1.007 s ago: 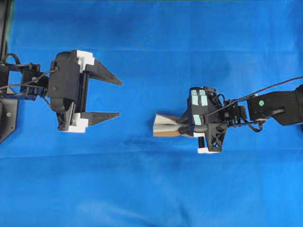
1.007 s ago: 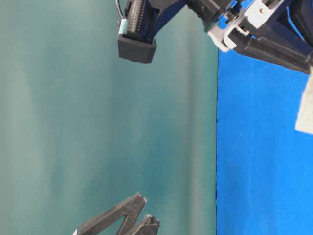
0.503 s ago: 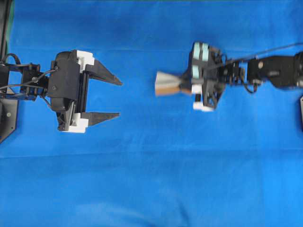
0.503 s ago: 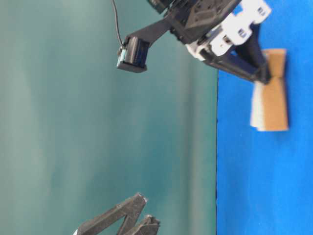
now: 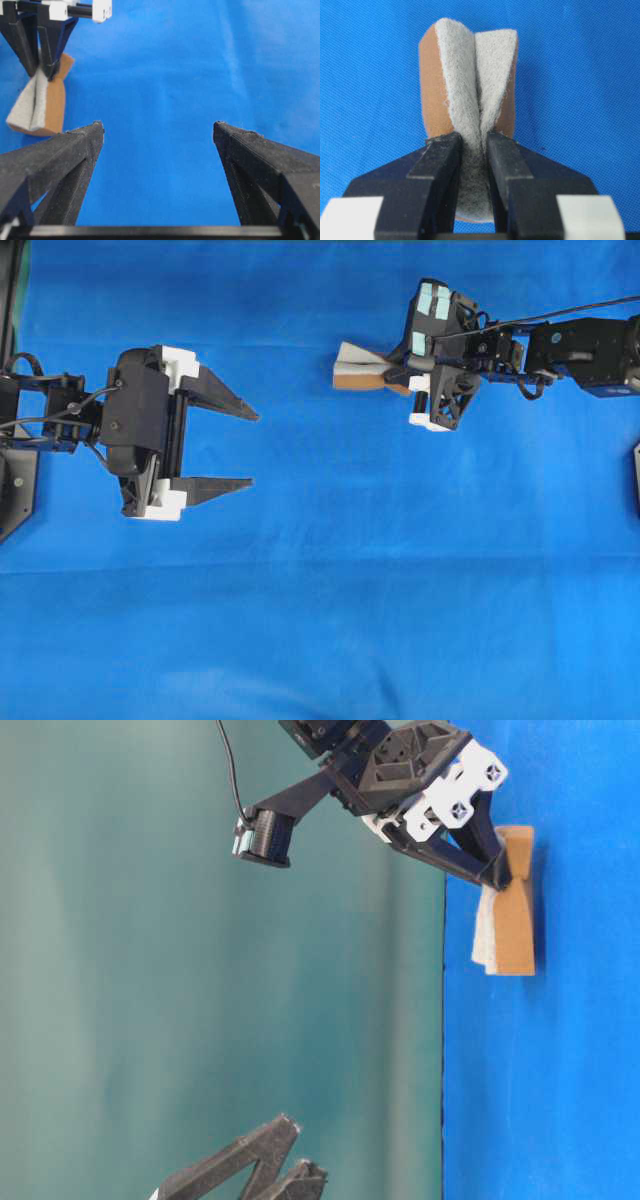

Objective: Hand over the sponge with the left arm and wipe it with the right arm.

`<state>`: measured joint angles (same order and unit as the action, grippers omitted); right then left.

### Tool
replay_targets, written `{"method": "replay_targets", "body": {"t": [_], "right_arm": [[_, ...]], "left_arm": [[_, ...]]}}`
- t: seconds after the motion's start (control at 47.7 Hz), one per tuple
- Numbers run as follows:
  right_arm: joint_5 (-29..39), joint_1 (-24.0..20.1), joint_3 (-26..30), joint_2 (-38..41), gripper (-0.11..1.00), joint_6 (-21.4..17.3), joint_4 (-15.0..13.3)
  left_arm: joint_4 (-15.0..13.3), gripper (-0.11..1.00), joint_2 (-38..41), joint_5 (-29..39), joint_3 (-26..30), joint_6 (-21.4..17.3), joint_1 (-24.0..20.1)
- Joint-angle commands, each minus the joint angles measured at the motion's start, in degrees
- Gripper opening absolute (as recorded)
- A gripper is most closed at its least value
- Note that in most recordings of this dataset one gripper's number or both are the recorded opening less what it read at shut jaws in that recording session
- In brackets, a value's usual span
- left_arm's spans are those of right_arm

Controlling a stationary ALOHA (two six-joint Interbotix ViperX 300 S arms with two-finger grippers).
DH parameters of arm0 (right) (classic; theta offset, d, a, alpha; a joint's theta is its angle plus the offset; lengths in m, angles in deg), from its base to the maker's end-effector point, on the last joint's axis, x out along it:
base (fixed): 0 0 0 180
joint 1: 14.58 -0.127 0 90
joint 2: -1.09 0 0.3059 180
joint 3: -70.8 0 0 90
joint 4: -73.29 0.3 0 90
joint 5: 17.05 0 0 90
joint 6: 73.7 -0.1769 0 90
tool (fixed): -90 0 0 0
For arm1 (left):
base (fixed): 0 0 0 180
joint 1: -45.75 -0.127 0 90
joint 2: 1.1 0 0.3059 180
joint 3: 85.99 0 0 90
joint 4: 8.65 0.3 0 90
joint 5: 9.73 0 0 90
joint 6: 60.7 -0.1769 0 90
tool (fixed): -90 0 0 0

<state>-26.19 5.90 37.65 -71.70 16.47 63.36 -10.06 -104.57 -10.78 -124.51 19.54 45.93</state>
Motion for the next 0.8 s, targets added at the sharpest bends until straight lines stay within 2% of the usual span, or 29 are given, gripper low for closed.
{"method": "replay_targets", "body": {"t": [0.0,0.189,0.462,0.587,0.776], "right_arm": [[-0.2,-1.5,0.7,-0.6,0.24,-0.4,0.2],[0.1,-8.9,0.1,-0.4,0.24,-1.8,1.6],[1.1,-21.4,-0.7,-0.4,0.24,-7.5,4.2],[1.1,-24.6,-0.5,-0.4,0.24,-9.4,4.3],[1.2,-26.2,-0.3,-0.2,0.24,-10.4,4.3]], "left_arm": [[-0.1,0.89,-0.4,-0.5,0.7,0.1,-0.1],[-0.1,0.89,-0.4,-0.5,0.8,0.1,0.0],[0.0,0.89,-0.4,-0.5,0.8,-0.1,0.1],[-0.1,0.89,-0.4,-0.7,0.8,-0.1,0.0],[-0.1,0.89,-0.4,-0.8,0.9,-0.1,0.2]]}}
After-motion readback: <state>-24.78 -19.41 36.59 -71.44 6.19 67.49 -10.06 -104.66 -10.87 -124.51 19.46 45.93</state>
